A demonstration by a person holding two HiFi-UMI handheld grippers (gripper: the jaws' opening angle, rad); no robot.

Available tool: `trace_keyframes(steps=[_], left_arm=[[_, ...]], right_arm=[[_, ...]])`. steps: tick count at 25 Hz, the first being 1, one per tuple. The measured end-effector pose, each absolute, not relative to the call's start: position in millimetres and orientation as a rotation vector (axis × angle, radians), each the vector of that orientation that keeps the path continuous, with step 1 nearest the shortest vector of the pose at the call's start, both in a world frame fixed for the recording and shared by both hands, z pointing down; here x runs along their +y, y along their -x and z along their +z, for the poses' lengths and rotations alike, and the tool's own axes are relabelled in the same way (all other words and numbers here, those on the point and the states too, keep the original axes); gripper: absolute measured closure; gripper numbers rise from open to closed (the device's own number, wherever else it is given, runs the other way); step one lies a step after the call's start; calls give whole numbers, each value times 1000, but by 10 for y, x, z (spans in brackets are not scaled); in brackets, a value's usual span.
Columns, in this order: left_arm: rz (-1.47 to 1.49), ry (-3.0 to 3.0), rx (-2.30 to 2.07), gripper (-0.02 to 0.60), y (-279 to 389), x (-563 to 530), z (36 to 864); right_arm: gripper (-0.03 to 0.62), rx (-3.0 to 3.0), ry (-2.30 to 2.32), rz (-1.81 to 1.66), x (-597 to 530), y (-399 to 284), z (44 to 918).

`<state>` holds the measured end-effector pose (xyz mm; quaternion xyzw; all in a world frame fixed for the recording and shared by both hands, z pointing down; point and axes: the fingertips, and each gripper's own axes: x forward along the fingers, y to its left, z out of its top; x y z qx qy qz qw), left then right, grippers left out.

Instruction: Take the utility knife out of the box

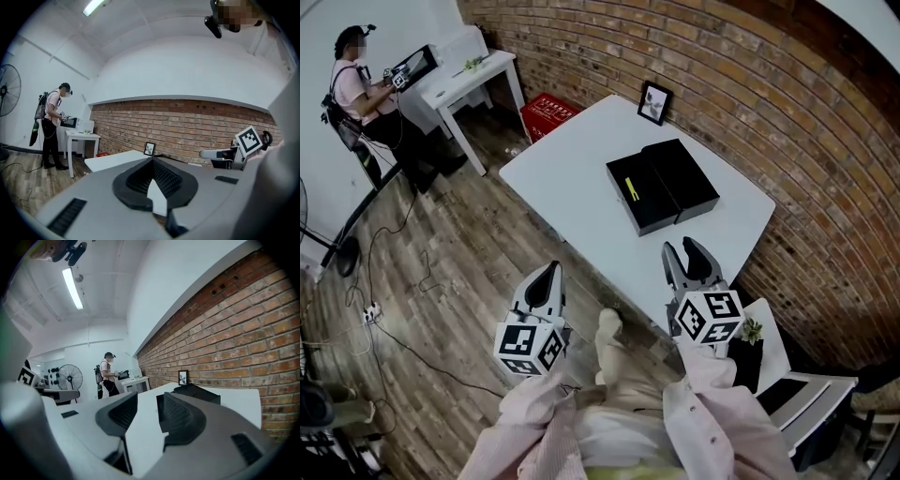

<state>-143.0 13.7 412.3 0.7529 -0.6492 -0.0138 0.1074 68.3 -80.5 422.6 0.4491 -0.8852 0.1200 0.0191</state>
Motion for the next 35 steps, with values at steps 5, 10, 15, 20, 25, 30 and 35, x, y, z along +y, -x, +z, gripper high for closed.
trace_keyframes(steps=[5, 10, 15, 20, 25, 30, 35], left_arm=[[-39, -2225, -1898, 589, 1551, -222, 4142], [-26, -2234, -1852, 589, 1611, -639, 4195], [-10, -2223, -1812, 589, 1664, -1047, 4282], [6, -2190, -1796, 589, 1777, -1364, 4367], [37, -2171, -1757, 589, 1831, -1690, 4503], [75, -2161, -1692, 589, 1768, -1959, 4659], [97, -2145, -1645, 589, 1711, -2155, 4787]], right_arm=[[436, -2727, -1405, 403, -1129, -577, 4304], [436, -2698, -1388, 432, -1460, -400, 4381], [436, -2658, -1369, 461, -1821, -304, 4484], [436, -2615, -1332, 472, -2140, -155, 4608], [436, -2575, -1278, 490, -2400, 5, 4741], [436, -2517, -1206, 578, -2588, 84, 4958], [436, -2480, -1129, 622, -2710, 189, 5109]])
